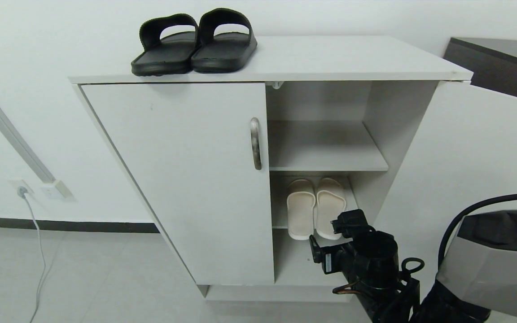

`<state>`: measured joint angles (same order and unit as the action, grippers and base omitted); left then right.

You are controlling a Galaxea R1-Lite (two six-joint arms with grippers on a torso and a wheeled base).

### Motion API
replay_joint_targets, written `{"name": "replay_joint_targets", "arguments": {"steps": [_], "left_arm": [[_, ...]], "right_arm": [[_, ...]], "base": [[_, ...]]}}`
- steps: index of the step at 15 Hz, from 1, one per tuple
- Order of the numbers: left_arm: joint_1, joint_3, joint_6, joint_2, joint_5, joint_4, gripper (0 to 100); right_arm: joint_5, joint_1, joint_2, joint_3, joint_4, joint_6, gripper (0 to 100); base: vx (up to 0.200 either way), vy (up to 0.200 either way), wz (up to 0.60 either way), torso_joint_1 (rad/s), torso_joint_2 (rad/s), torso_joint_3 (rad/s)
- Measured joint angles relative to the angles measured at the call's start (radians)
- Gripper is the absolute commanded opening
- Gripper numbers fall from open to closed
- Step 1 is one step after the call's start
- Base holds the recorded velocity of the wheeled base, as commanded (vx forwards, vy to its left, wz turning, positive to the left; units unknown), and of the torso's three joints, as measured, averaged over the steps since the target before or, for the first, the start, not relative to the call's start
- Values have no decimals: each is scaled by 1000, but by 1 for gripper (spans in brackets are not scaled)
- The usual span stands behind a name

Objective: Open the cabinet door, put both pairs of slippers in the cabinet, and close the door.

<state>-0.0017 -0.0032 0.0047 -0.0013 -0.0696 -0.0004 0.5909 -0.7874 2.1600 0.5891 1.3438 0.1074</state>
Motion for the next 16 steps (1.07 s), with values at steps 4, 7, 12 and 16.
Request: {"name": "replay_joint_targets", "arguments": {"steps": [4,7,12,16], "left_arm": [[0,0,0,0,0,0,0],[0,0,0,0,0,0,0],[0,0,0,0,0,0,0],[0,0,1,0,-1,0,0]], "right_arm": [[0,1,6,-1,1,6,100],[0,1,10,-1,3,7,100],[0,1,13,-3,10,7,100],[1,1,19,-3,17,7,100]], "base": [[-100,0,0,1,1,1],[0,0,0,0,0,0],[0,0,0,0,0,12],[0,0,0,2,0,167]]}}
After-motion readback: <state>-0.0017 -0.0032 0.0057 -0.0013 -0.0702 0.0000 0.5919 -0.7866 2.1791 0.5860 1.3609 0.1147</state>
